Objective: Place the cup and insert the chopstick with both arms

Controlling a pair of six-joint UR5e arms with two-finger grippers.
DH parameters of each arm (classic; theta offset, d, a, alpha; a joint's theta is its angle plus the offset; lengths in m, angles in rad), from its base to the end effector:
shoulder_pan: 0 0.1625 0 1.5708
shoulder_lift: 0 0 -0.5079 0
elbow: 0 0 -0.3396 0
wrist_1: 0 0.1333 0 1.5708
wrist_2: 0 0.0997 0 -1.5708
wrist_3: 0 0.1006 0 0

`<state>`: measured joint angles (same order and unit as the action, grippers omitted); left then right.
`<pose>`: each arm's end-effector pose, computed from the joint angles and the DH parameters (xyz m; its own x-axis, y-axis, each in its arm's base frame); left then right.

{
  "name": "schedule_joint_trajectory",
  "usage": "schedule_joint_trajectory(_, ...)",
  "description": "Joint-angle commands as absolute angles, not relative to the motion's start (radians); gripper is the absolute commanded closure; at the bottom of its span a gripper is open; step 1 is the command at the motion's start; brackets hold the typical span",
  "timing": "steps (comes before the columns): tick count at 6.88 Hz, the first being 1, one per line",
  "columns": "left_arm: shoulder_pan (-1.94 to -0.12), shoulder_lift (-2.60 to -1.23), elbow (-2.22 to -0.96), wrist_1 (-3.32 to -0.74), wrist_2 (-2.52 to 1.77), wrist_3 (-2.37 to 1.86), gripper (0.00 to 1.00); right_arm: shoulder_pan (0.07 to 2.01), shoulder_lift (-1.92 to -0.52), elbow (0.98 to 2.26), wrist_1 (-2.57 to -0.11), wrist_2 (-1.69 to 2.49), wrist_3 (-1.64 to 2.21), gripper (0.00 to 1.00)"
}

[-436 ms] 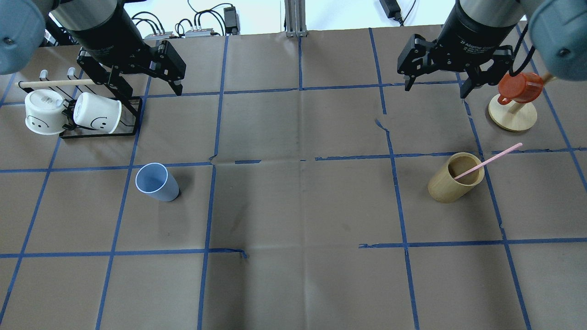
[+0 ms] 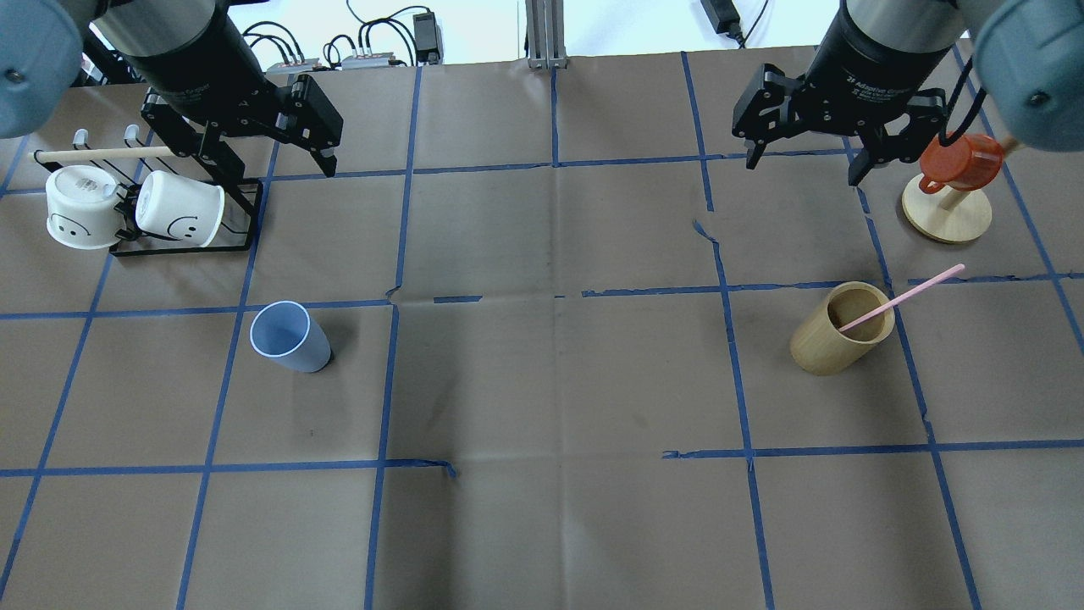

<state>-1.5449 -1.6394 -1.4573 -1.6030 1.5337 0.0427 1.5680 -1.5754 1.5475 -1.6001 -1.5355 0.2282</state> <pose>-0.1247 -0.4784 0.5852 -0.9992 0.0173 0.0365 0.0168 0.9998 -0.0143 0.1356 -0.4428 0.5852 -0.9728 0.2266 -0.0472 0.2288 0.9723 -0.0477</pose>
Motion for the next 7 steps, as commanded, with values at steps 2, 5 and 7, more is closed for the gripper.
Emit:
schedule_joint_trajectory(2,-1.543,-1.640,-1.457,-1.603,1.536,0.046,0.00,1.598,-1.572,1.549,-1.601,-1.545,0.253,0.00)
schedule_joint_trajectory(5,-1.543,-1.638,-1.459,-1.603,1.537,0.046,0.00,1.597,-1.565,1.552,-1.597,-1.555,0.241,0.00)
schedule_joint_trajectory(7,-1.542,-1.628,-1.460,-1.608,1.543,0.052,0.00,1.597,-1.563,1.551,-1.597,-1.554,0.239,0.00)
